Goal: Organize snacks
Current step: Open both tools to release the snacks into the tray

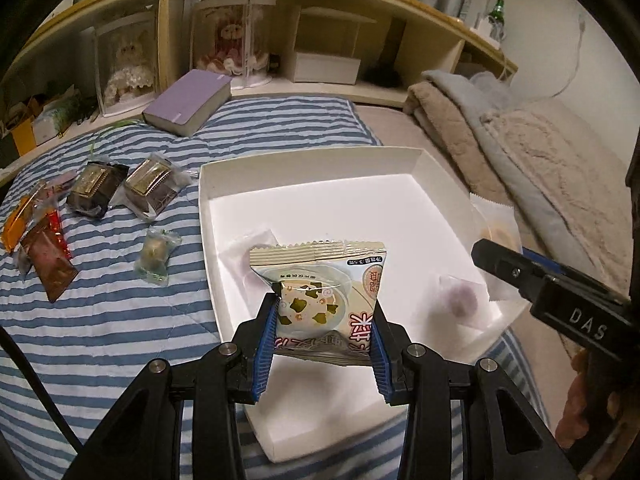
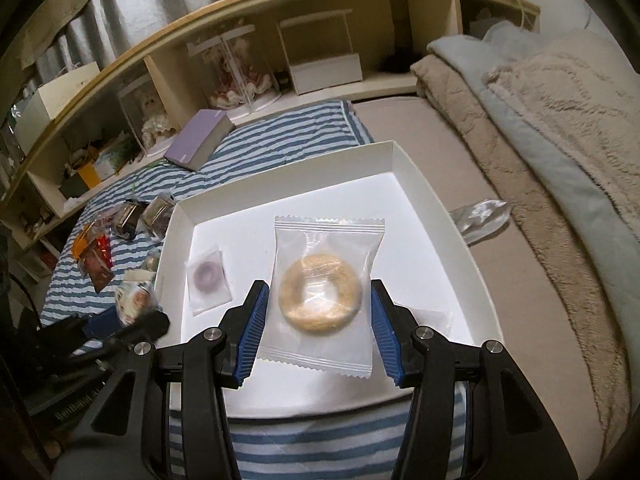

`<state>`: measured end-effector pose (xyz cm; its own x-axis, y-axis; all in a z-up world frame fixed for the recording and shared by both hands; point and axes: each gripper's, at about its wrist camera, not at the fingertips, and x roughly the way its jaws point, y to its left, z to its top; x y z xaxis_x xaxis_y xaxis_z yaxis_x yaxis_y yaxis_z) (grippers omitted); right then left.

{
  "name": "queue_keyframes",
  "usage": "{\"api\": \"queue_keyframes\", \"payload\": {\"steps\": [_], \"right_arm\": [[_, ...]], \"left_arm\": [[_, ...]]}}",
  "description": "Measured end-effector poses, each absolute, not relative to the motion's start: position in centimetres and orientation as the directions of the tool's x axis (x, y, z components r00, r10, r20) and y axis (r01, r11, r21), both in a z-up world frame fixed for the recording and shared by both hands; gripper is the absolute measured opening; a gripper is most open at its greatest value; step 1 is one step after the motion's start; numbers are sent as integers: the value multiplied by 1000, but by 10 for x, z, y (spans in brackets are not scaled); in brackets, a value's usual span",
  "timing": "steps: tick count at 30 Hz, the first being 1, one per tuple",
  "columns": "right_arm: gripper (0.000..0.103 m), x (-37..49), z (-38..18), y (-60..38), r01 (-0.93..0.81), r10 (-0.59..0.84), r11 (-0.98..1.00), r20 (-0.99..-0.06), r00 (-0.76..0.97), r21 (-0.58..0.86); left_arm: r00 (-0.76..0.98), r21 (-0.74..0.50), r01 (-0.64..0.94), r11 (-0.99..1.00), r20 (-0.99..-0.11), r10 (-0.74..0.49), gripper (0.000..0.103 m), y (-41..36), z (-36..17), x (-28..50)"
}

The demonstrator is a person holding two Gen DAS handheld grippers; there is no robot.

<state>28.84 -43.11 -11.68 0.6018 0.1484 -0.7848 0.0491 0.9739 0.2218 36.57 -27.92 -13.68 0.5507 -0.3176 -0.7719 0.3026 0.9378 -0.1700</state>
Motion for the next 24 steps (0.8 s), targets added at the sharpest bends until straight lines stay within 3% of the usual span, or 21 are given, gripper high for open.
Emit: {"api": "queue_keyframes", "payload": {"steps": [2, 3, 4, 5, 10, 13, 24], "right_arm": [[53, 296, -122, -432, 50, 165, 969, -786, 595, 241], [53, 300, -125, -433, 50, 180, 965, -788, 589, 257], [61, 302, -127, -434, 50, 192, 961, -790, 582, 271], [76, 304, -130, -435, 55, 200, 958, -794, 574, 281], [91, 297, -138, -435, 34, 185, 969, -812, 553, 243], [103, 289, -142, -437, 31, 174, 974, -823, 540, 226], [103, 258, -136, -442, 33, 127, 984, -819, 559, 175]], "left_arm": [[541, -179, 298, 938, -778, -320, 49, -279, -145, 372], [534, -181, 292, 939, -784, -317, 63, -279, -149, 377], [532, -183, 288, 940, -786, -316, 68, -277, -152, 378], [533, -186, 286, 940, -785, -317, 72, -274, -154, 379], [523, -173, 288, 942, -796, -306, 85, -266, -164, 383], [522, -170, 295, 940, -796, -307, 101, -264, -163, 381], [547, -146, 313, 938, -780, -304, 103, -258, -148, 355]]}}
